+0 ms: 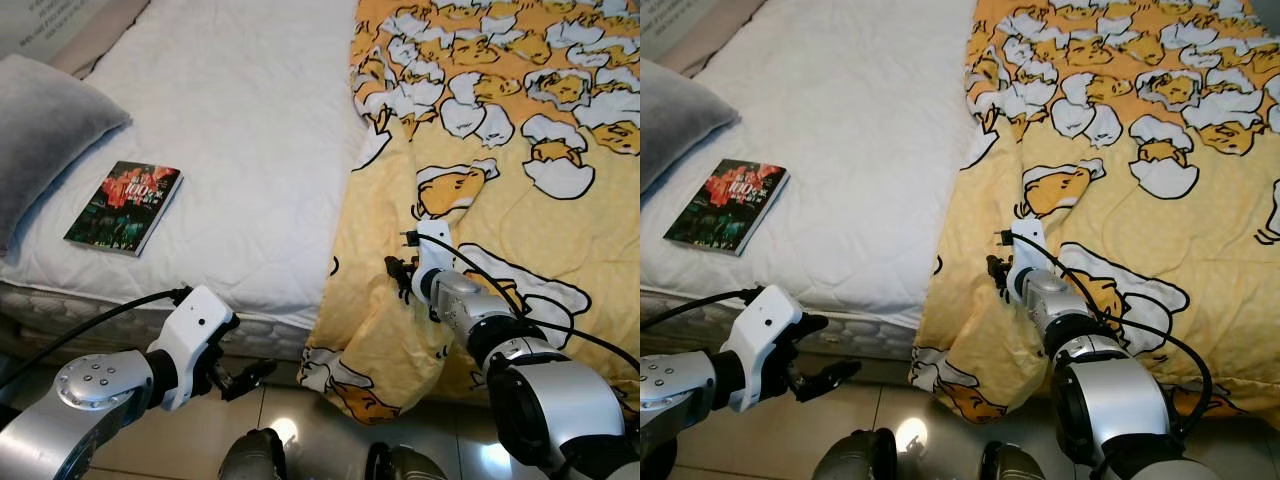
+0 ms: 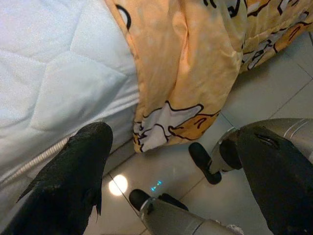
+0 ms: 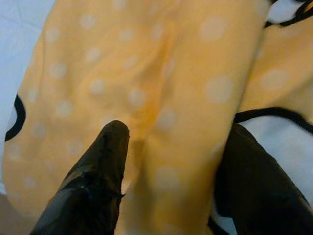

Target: Clean up the room

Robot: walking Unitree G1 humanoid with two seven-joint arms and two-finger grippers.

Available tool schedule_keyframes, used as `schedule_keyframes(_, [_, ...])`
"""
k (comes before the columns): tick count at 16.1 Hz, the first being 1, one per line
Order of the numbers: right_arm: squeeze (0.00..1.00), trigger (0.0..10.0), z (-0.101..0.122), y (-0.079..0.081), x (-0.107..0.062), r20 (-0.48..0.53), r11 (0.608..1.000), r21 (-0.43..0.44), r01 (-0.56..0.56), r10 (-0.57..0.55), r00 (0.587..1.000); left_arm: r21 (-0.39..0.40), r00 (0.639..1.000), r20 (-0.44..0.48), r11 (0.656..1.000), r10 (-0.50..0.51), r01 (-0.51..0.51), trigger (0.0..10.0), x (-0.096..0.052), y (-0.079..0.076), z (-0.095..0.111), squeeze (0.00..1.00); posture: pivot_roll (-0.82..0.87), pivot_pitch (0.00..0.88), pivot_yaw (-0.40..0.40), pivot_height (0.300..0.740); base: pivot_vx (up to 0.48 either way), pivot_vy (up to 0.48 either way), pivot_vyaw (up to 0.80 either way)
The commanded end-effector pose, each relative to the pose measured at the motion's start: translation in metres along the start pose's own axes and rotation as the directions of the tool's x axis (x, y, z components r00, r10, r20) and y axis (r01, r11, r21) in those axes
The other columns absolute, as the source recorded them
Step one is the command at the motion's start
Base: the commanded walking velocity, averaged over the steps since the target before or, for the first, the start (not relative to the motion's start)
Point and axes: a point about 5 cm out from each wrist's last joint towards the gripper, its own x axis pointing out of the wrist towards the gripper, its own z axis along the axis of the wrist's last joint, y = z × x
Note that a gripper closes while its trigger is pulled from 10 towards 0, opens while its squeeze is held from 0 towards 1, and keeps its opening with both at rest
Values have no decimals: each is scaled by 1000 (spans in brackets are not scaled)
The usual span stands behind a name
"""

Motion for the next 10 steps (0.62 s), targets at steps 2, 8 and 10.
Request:
schedule_keyframes(2, [0, 0, -14, 0, -1, -38, 1000, 27, -11, 12, 999, 3, 1000, -4, 1000, 2, -2, 10000, -5, -3, 0, 0, 219, 213, 14, 740, 0, 0, 0])
schedule_keyframes(8, [0, 0, -12, -2, -1, -15, 999, 44, -14, 14, 1000, 0, 1000, -3, 1000, 11, -11, 10000, -5, -3, 1, 0, 219, 207, 9, 740, 0, 0, 0])
schedule_keyframes(10, [0, 0, -11, -2, -1, -4, 999, 46, -21, 22, 1000, 2, 1000, -2, 1000, 15, -15, 10000, -5, -2, 2, 0, 218, 205, 8, 740, 0, 0, 0])
